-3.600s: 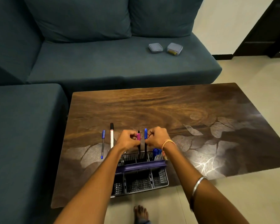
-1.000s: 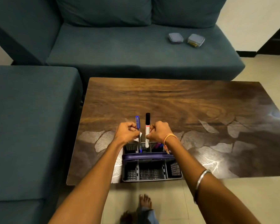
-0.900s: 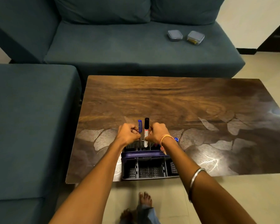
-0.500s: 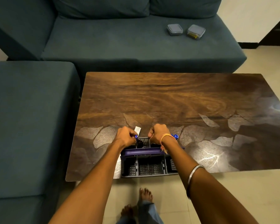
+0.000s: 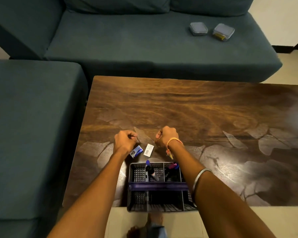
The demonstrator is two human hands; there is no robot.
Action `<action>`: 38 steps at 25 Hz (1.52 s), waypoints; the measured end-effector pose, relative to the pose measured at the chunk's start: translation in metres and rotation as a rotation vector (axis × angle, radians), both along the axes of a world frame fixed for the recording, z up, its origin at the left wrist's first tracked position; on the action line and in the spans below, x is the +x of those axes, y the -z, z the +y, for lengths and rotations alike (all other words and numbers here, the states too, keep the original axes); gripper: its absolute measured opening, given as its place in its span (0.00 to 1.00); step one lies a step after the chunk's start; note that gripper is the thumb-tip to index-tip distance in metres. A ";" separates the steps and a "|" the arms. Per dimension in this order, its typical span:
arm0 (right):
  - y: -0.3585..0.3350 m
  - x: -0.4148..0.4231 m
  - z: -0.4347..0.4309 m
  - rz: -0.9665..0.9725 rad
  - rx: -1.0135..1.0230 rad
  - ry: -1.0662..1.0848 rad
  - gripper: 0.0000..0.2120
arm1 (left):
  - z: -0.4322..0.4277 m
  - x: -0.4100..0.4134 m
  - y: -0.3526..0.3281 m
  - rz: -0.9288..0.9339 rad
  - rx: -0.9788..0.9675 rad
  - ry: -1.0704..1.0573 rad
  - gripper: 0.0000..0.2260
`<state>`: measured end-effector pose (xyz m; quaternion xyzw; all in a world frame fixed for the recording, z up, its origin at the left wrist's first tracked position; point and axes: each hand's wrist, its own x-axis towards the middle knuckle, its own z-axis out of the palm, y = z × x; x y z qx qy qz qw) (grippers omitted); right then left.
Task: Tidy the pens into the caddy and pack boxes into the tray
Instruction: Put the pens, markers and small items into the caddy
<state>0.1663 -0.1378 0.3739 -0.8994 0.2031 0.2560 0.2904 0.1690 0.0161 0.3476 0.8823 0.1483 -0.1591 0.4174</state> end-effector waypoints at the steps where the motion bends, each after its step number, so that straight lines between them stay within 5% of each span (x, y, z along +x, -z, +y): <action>1: 0.011 0.000 0.003 0.038 -0.007 -0.025 0.09 | 0.001 0.000 0.013 0.030 0.007 0.002 0.10; 6: 0.054 -0.002 0.014 0.245 -0.059 -0.170 0.27 | 0.007 -0.003 0.063 0.249 0.088 0.175 0.15; 11: 0.072 0.001 0.022 0.270 -0.092 -0.299 0.38 | 0.001 -0.002 0.076 0.213 0.267 0.354 0.27; 19: 0.080 0.003 0.026 0.189 -0.167 -0.305 0.27 | -0.002 -0.007 0.080 0.181 0.386 0.413 0.24; 23: 0.062 0.008 0.019 0.137 0.034 -0.048 0.12 | 0.007 -0.009 0.064 0.164 0.119 0.133 0.25; 25: 0.042 0.010 0.019 0.071 0.105 0.045 0.13 | 0.014 -0.006 0.050 0.127 -0.014 0.043 0.25; 30: -0.011 -0.001 0.024 -0.009 0.189 0.084 0.10 | 0.020 -0.008 -0.004 0.053 -0.273 -0.106 0.10; 38: -0.070 -0.043 0.039 -0.093 0.107 0.085 0.11 | 0.030 -0.041 -0.053 0.066 -0.329 -0.101 0.15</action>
